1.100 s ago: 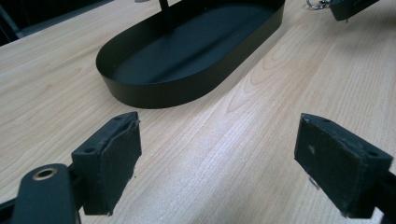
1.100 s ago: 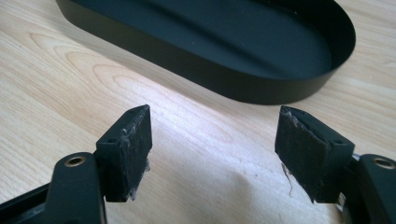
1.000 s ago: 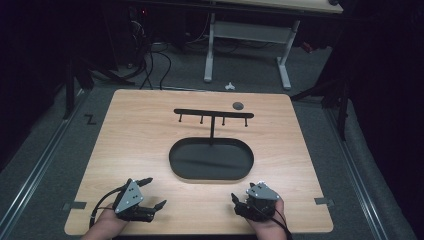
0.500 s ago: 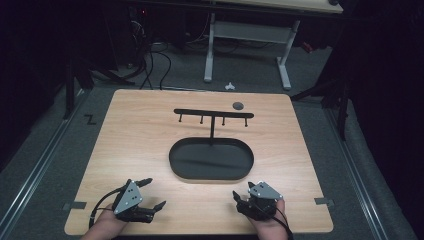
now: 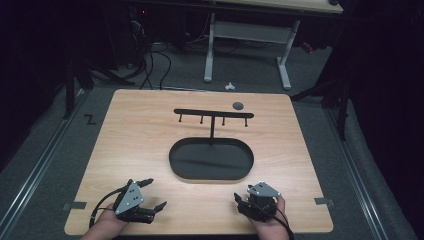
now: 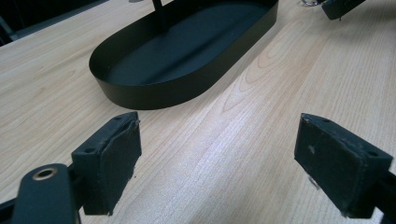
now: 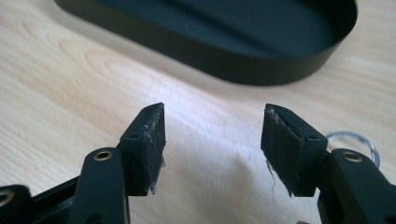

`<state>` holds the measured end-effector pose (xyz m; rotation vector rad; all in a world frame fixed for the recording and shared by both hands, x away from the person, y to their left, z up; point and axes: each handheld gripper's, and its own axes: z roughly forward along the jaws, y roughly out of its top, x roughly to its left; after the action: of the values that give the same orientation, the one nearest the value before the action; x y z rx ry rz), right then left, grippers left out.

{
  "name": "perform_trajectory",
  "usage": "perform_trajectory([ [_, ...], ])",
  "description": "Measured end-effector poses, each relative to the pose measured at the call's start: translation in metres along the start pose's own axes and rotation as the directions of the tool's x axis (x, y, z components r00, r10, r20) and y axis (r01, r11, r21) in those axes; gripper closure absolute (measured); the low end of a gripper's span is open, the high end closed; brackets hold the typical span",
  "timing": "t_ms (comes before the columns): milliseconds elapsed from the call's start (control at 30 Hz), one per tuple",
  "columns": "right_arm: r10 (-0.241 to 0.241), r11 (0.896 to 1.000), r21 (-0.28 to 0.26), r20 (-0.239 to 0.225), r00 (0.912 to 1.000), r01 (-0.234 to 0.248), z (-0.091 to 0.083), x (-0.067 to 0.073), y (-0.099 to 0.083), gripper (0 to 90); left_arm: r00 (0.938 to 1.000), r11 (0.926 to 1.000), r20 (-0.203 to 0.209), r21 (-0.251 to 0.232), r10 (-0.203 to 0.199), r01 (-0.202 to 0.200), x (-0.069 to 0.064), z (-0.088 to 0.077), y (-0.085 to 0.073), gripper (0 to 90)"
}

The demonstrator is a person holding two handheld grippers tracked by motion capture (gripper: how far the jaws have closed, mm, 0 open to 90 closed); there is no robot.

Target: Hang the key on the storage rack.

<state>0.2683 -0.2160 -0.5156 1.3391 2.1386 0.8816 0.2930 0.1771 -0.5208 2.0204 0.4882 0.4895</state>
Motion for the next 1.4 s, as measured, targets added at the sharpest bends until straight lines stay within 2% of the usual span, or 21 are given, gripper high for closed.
perform_trajectory([
  [167,-0.024,0.999,0.041,-0.007,0.9997,0.024,-0.003,-0.001,0.0,42.2,1.0,1.0,-0.003,0.005,-0.001,0.001,0.0,0.0,0.0,15.2],
  [333,0.017,0.997,0.079,-0.005,0.9998,-0.017,-0.005,-0.002,0.002,42.1,1.0,1.0,0.002,0.002,0.005,-0.005,0.0,0.0,0.0,15.2],
  [533,0.015,0.993,0.116,-0.009,0.9998,-0.014,-0.008,-0.005,0.005,42.8,0.9998,0.9998,0.006,0.001,0.018,-0.018,-0.002,-0.001,0.0,15.2],
  [567,0.007,0.99,0.142,0.0,1.0,-0.007,-0.007,-0.007,0.006,42.7,0.9998,0.9998,0.007,-0.001,0.018,-0.018,-0.002,-0.001,0.0,15.2],
  [733,0.028,0.983,0.183,-0.009,0.9996,-0.026,-0.004,-0.009,0.009,39.6,0.9997,0.9998,0.011,-0.004,0.02,-0.02,-0.002,-0.002,-0.001,15.2],
  [767,0.035,0.979,0.201,-0.006,0.9994,-0.033,-0.002,-0.008,0.012,35.9,0.9997,0.9998,0.01,-0.005,0.021,-0.021,-0.002,-0.002,-0.001,15.2],
  [833,0.017,0.973,0.229,0.003,0.9998,-0.018,0.0,-0.006,0.016,34.1,0.9997,0.9998,0.009,-0.004,0.021,-0.021,-0.002,-0.002,-0.001,15.2],
  [1000,-0.021,0.96,0.28,-0.018,0.9996,0.025,0.003,-0.005,0.027,33.2,0.9997,0.9998,0.011,-0.002,0.021,-0.021,-0.002,-0.002,0.0,15.2],
  [1067,-0.045,0.942,0.331,-0.038,0.9983,0.055,0.003,-0.004,0.031,31.7,0.9997,0.9998,0.012,-0.001,0.021,-0.021,-0.002,-0.001,0.0,15.2],
  [1133,-0.072,0.929,0.362,-0.037,0.9967,0.08,0.002,-0.004,0.035,31.2,0.9997,0.9998,0.014,-0.001,0.021,-0.021,-0.001,-0.001,0.0,15.2],
  [1200,-0.09,0.92,0.38,-0.034,0.9954,0.096,0.001,-0.005,0.04,30.2,0.9996,0.9998,0.016,-0.001,0.021,-0.021,-0.001,-0.001,0.0,15.2],
  [1300,-0.071,0.912,0.403,-0.039,0.9967,0.081,-0.003,-0.006,0.046,28.2,0.9996,0.9997,0.017,-0.002,0.023,-0.023,-0.001,-0.001,0.0,15.2],
  [1400,-0.059,0.911,0.407,-0.045,0.9972,0.072,-0.006,-0.01,0.05,26.6,0.9995,0.9997,0.018,-0.001,0.026,-0.026,-0.002,-0.001,0.0,15.2],
])
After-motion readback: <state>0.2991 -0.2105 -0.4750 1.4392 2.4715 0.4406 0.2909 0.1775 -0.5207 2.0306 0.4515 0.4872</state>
